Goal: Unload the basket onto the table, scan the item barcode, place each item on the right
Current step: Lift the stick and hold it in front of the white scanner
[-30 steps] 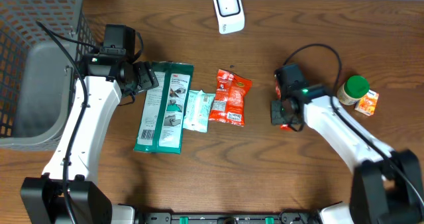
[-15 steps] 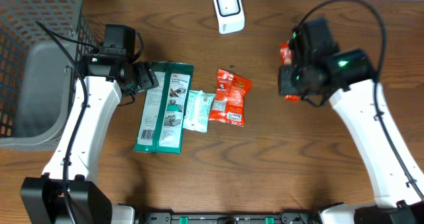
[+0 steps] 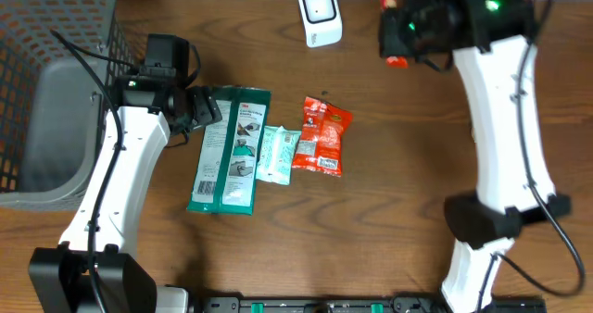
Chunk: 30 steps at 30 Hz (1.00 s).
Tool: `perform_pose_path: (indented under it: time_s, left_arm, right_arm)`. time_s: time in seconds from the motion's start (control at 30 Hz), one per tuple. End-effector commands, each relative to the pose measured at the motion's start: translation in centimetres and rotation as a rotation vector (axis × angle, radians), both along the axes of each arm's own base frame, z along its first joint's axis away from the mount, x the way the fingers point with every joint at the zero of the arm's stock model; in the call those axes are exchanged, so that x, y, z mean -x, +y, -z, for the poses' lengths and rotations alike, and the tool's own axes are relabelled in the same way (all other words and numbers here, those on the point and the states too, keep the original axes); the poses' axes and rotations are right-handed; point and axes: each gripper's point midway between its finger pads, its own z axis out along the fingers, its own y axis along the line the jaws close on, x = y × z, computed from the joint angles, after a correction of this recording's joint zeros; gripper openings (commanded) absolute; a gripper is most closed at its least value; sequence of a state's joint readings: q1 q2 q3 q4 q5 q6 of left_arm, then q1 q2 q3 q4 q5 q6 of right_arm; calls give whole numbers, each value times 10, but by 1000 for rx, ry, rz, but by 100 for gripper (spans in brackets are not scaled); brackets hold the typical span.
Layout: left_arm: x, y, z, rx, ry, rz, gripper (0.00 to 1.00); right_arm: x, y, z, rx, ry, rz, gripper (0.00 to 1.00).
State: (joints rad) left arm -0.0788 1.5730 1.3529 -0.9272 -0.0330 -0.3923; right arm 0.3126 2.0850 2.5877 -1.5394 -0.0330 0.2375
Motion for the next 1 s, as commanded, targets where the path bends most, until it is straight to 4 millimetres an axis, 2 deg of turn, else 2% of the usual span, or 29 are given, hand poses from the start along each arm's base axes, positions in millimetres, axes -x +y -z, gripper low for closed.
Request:
perform_pose_path:
  time_s: [0.0, 0.1, 0.17, 0.4, 0.53, 0.7, 0.8, 0.97]
  left_arm:
    - [-3, 3, -7, -13, -17, -3, 86]
    - [-3, 3, -7, -12, -17, -3, 86]
    - [-3, 3, -7, -13, -17, -3, 86]
    - [-3, 3, -7, -12, -17, -3, 86]
    - [-3, 3, -7, -13, -17, -3, 86]
    - [-3, 3, -7, -12, -17, -3, 86]
    - [-3, 3, -7, -13, -17, -3, 86]
    - [-3, 3, -7, -13, -17, -3, 86]
  right_arm:
    - [-29, 17, 33, 15, 12, -71, 1]
    - [-60, 27, 56, 13, -21, -86, 1]
    - [-88, 39, 79, 3, -54, -89, 1]
    - [-144, 59, 141, -17, -116, -88, 1]
    - [-165, 69, 169, -32, -144, -89, 1]
    - [-177, 83, 199, -40, -156, -102, 1]
    - [-182, 90, 208, -46, -172, -111, 1]
    - [-185, 99, 210, -50, -196, -118, 1]
